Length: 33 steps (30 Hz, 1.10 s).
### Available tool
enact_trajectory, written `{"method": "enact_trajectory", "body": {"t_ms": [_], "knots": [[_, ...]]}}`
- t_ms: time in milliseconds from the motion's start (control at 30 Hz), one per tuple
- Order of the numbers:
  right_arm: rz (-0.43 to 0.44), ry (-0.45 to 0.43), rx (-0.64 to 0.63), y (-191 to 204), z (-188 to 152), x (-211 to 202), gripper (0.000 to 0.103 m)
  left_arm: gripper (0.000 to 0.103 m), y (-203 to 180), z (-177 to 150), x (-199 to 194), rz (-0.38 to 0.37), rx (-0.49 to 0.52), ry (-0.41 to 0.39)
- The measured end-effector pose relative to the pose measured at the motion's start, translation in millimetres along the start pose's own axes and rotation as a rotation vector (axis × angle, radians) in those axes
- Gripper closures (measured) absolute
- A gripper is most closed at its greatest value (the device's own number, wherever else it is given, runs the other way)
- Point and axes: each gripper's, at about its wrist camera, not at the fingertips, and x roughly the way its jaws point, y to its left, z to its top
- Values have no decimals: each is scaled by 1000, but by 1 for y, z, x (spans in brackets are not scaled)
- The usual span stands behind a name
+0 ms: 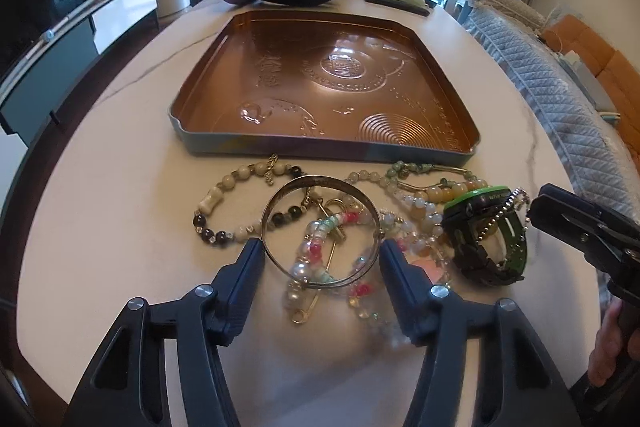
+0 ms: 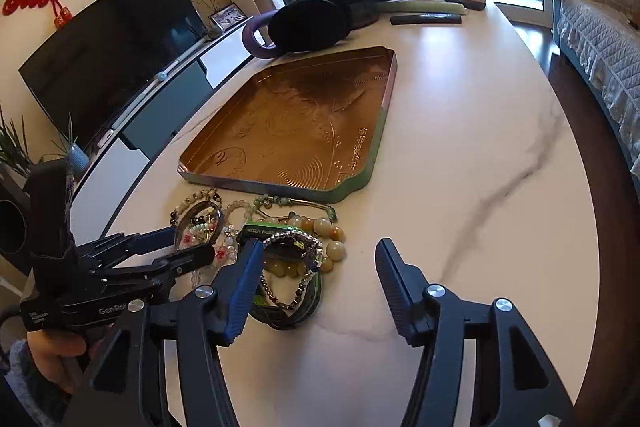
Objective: Organize jewelry
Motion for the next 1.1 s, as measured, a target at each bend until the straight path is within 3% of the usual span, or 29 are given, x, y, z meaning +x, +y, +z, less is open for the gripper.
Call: {"method": "enact_trajectory", "body": {"t_ms": [400, 467, 533, 633, 967, 1100], "knots": [[-29, 4, 4, 10, 1, 12, 48, 44, -17, -9, -20, 31, 87, -70], [-18, 24, 24, 7, 0, 17, 58, 44, -20, -12, -21, 23, 92, -70], [7, 31, 40, 5, -1, 18, 75, 44, -21, -14, -22, 12, 87, -67], [11, 30, 43, 6, -3, 18, 87, 44, -19, -14, -27, -20, 71, -67], [-22, -57, -8, 19, -5, -5, 92, 44, -18, -23, -38, -25, 69, -88], [-32, -32, -23, 23, -7, 3, 95, 44, -18, -25, -36, -19, 70, -78]]}}
